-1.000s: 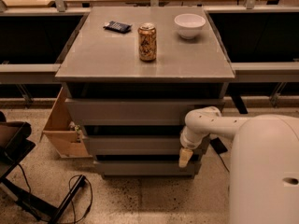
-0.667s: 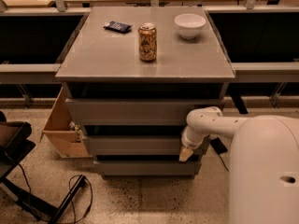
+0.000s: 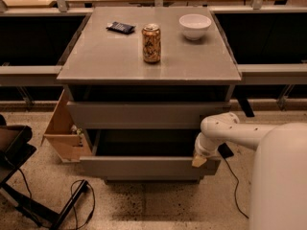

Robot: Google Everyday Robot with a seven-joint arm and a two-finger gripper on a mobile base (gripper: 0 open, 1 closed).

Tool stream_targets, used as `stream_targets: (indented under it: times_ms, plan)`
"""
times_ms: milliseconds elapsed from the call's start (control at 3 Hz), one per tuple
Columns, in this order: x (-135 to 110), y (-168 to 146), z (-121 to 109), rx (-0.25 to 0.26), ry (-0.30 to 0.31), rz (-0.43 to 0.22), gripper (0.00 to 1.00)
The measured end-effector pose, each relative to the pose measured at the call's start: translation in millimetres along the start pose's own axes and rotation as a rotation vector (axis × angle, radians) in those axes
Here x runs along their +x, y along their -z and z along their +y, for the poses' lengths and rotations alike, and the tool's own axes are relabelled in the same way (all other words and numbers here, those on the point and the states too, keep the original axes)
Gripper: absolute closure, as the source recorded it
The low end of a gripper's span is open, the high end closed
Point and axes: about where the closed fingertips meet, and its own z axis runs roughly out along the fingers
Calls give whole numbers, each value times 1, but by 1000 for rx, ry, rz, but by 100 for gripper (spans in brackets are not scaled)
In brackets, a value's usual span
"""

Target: Open middle drawer

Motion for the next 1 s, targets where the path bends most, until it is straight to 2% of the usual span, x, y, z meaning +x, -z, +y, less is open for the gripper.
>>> stream_targets:
  times_ms: [333, 667, 1000]
  plan:
    - [0, 2, 1, 0, 0, 0, 100]
    - [15, 3, 36, -44, -39, 7, 100]
    - [14, 8, 35, -44, -39, 7, 100]
